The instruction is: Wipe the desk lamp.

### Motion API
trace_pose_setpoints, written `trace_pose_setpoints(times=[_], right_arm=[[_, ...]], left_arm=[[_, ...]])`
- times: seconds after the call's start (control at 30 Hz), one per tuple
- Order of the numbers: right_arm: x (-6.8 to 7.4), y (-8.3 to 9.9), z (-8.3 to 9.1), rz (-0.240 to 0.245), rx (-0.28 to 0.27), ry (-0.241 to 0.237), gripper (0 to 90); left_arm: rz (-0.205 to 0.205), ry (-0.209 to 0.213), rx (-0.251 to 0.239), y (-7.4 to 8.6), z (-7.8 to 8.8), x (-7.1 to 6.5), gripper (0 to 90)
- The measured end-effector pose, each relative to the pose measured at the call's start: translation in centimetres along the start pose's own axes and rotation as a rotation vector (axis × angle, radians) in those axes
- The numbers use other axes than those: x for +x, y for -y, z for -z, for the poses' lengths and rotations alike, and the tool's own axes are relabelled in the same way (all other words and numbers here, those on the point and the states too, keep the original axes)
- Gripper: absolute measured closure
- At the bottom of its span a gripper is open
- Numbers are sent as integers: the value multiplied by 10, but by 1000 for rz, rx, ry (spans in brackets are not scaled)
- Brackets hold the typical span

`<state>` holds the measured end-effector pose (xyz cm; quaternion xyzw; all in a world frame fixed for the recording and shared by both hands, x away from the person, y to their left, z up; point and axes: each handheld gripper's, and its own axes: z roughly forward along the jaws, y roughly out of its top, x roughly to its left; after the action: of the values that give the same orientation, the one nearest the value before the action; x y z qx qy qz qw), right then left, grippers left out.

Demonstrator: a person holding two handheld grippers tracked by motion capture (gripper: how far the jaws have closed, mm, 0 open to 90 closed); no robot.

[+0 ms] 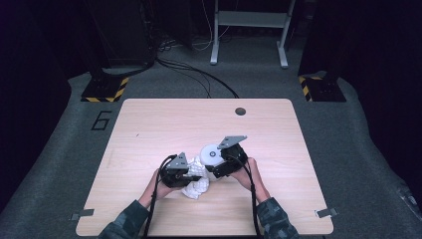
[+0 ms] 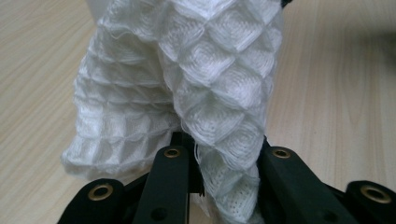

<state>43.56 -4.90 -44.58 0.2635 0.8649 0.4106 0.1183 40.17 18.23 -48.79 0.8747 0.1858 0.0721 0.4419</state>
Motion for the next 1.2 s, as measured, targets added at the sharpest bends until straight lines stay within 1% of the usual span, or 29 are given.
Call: trace_pose_setpoints(times=[0.13, 0.17, 0.27, 0.37, 0.43, 0.57, 0.67, 0.73, 0.8, 0.83, 0.97, 1.17, 1.2], right_arm=[[0, 0, 0, 0, 0, 0, 86], [0, 0, 0, -2, 0, 1, 86], [1, 0, 0, -7, 4, 2, 87], [1, 0, 0, -10, 4, 3, 86], [1, 0, 0, -9, 4, 3, 86], [1, 0, 0, -5, 2, 3, 86], [1, 0, 0, -5, 2, 3, 86], [0, 0, 0, -4, 2, 4, 86], [0, 0, 1, 6, 5, 1, 86], [0, 0, 0, 9, 5, 0, 87], [1, 0, 0, -5, 2, 4, 87], [1, 0, 0, -6, 0, 5, 87], [1, 0, 0, -6, 0, 4, 87]], left_arm=[[10, -12, -31, 4, -4, -8, 779], [0, -20, -33, 6, -5, -10, 780], [10, -31, -57, 7, -8, -15, 779], [10, -46, -74, 9, -10, -18, 779], [15, -49, -85, 10, -11, -20, 779], [11, -44, -93, 10, -16, -25, 780], [-1, -45, -109, 8, -21, -31, 779], [-21, -51, -103, 6, -24, -34, 779], [-33, -54, -116, 5, -28, -36, 779], [-31, -52, -116, 4, -29, -37, 779], [-45, -52, -126, 2, -34, -39, 780], [-41, -44, -132, 2, -37, -40, 780], [-32, -44, -134, 3, -37, -40, 780]])
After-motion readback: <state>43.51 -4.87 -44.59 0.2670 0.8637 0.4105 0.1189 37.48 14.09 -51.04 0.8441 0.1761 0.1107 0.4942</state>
